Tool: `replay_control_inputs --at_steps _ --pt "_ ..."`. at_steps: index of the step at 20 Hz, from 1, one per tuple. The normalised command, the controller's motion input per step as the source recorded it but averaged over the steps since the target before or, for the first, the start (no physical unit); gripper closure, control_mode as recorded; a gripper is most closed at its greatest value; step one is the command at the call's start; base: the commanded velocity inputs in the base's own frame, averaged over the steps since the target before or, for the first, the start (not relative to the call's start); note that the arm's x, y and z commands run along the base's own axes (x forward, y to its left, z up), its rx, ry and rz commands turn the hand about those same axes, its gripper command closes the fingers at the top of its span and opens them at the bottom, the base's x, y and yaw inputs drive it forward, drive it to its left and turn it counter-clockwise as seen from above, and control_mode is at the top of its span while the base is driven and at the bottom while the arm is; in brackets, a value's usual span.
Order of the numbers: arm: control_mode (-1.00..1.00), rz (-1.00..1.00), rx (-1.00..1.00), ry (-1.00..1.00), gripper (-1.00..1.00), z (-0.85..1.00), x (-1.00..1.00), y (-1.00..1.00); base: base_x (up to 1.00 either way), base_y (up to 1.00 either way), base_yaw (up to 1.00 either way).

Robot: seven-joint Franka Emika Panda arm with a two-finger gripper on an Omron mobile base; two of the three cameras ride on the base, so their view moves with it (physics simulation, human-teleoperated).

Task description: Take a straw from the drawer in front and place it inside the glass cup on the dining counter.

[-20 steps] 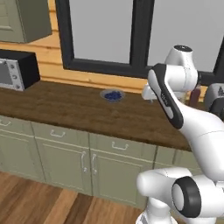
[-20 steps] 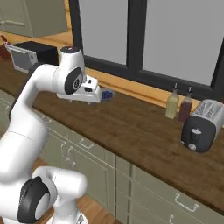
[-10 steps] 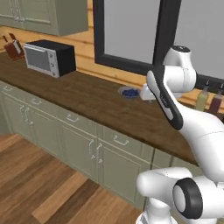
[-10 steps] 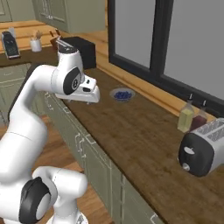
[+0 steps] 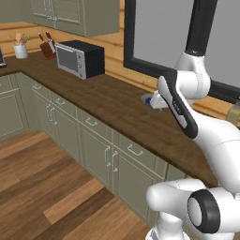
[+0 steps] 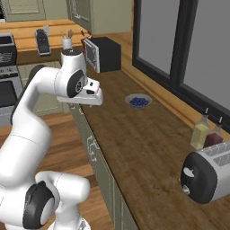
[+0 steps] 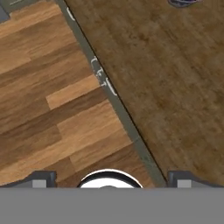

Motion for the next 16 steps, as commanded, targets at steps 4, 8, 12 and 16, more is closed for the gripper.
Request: replay_control_inputs --at_steps 4,8,12,16 --pt "-1.0 0.28 0.0 0.0 -1.0 -0.17 0.0 -0.04 0.0 0.0 0.0" --pt "-1.0 0.12 -0.16 -0.02 -1.0 -0.34 0.0 0.63 0.0 0.0 0.0" --pt "-1.0 0.01 -0.33 -0.05 -1.0 -0.52 0.0 1.0 0.0 0.0 0.0" --pt "-1.0 0.0 -0.4 -0.02 -1.0 -0.66 0.01 0.98 0.0 0.0 0.0"
